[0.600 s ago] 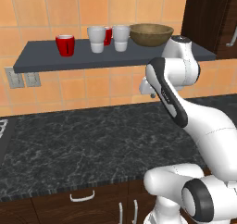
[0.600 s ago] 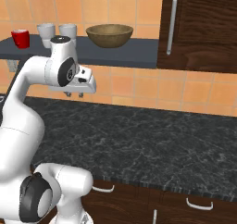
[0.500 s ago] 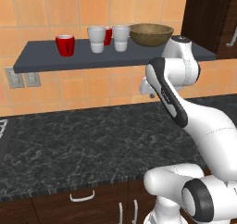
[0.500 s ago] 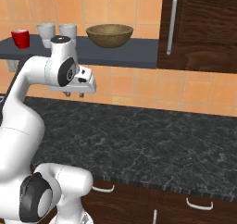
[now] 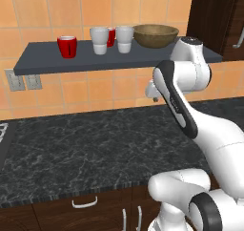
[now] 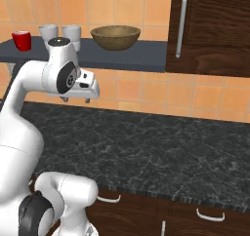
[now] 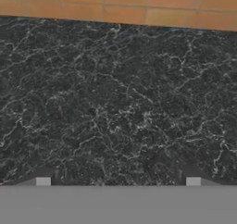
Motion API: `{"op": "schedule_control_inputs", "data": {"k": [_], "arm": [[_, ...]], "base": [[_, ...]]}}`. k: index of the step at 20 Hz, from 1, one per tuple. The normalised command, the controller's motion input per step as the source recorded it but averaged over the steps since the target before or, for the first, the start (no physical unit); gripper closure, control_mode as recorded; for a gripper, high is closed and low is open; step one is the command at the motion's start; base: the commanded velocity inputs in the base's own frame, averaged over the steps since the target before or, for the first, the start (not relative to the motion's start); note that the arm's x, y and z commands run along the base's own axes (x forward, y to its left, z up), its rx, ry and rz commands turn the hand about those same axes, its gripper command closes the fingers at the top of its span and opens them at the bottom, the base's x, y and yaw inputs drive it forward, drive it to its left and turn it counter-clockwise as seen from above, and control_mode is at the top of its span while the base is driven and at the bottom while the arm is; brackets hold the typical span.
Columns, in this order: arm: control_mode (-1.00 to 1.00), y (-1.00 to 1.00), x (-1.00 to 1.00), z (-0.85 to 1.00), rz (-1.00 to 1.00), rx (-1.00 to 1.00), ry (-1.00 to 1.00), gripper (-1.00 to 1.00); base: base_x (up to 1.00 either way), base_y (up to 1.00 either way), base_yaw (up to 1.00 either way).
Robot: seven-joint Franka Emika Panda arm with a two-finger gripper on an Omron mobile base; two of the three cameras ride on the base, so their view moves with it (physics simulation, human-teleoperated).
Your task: Gather all objects into one cabinet and sort the glasses and bowls to opposite sides.
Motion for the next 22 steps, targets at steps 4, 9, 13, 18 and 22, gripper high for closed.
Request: {"op": "schedule_control_inputs", "data": {"k": [4, 9, 13, 18, 22], "arm": [[-1.0, -0.01, -1.0, 0.23, 0.0, 0.0, -0.53, -1.0], [-1.0, -0.2, -0.83, 0.5, -0.04, 0.0, -0.45, -1.0], [-1.0, -0.24, -0.75, 0.9, -0.06, 0.0, -0.37, -1.0], [-1.0, -0.03, -0.65, 0.77, -0.08, 0.01, -0.25, -1.0], [-1.0, 0.0, -0.04, 0.0, 0.0, 0.03, 0.0, -1.0]], "base": [[0.0, 0.0, 0.0], [0.0, 0.0, 0.0], [0.0, 0.0, 0.0], [0.0, 0.0, 0.0], [0.0, 0.0, 0.0]]}}
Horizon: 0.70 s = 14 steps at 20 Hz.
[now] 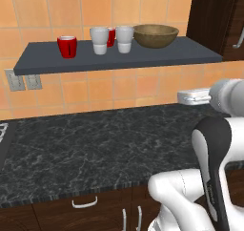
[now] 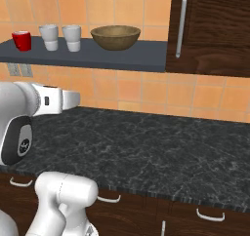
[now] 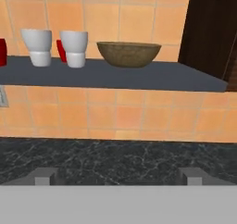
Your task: Gather all objects into one cabinet and sort the glasses and bowls to opposite sides.
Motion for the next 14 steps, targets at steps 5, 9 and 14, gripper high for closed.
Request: {"op": "schedule_control_inputs", "data": {"k": [5, 9, 14], "arm": [[-1.0, 0.0, -0.3, 0.44, 0.0, 0.15, 0.0, -1.0], [-1.0, 0.0, -0.24, 0.66, 0.02, 0.16, 0.0, -1.0], [-1.0, 0.0, -0.1, 0.31, 0.0, 0.1, 0.0, -1.0]], "base": [[0.0, 0.0, 0.0], [0.0, 0.0, 0.0], [0.0, 0.0, 0.0]]}}
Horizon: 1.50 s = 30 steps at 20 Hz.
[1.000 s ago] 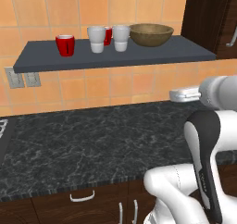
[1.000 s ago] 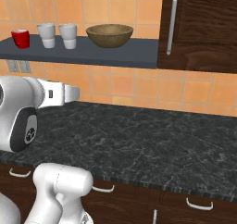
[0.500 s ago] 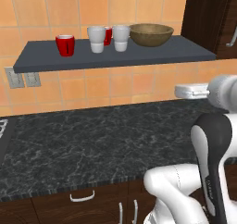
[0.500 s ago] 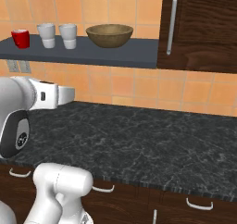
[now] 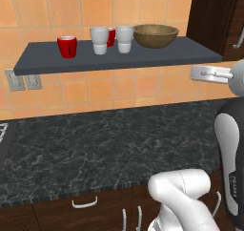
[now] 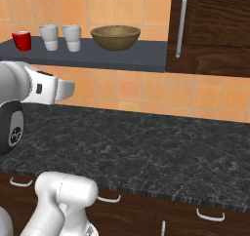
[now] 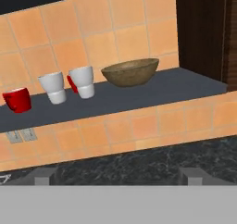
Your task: Gather all objects into one cabinet and sort the glasses and bowls to opposite sides.
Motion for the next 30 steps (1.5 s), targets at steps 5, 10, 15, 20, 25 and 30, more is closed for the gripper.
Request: {"op": "schedule_control_inputs", "data": {"k": [5, 10, 15, 20, 25, 30], "arm": [[-1.0, 0.0, -0.33, 0.71, -0.02, 0.01, 0.0, -1.0], [-1.0, 0.0, -0.12, 0.14, -0.05, -0.01, 0.0, -1.0], [-1.0, 0.0, -0.03, 0.2, 0.06, 0.01, 0.16, -1.0], [-1.0, 0.0, -0.02, 0.07, 0.03, 0.0, 0.1, -1.0], [1.0, 0.0, 0.0, 0.0, 0.0, 0.0, 0.0, -1.0], [1.0, 0.0, 0.0, 0.0, 0.0, 0.0, 0.0, -1.0]], "base": [[0.0, 0.0, 0.0], [0.0, 0.0, 0.0], [0.0, 0.0, 0.0], [0.0, 0.0, 0.0], [-0.06, 0.0, 0.0], [-0.51, -0.25, -0.01]]}}
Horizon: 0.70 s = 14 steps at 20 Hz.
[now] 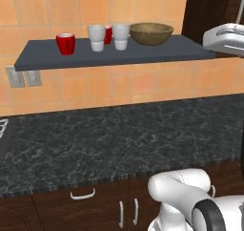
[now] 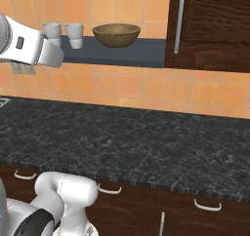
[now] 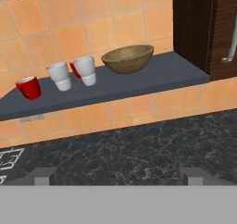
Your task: Gather all objects into one cabinet and sort the glasses and bowls to opposite sides.
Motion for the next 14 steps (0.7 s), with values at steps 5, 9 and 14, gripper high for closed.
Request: {"op": "schedule_control_inputs", "data": {"k": [5, 9, 14], "arm": [[1.0, 0.0, 0.0, 0.0, 0.0, 0.0, 0.0, -1.0], [1.0, 0.0, 0.0, 0.0, 0.0, 0.0, 0.0, -1.0], [1.0, 0.0, 0.0, 0.0, 0.0, 0.0, 0.0, -1.0]], "base": [[-0.42, -0.36, -0.22], [-0.18, -0.32, -0.44], [-0.35, -0.26, -0.48]]}}
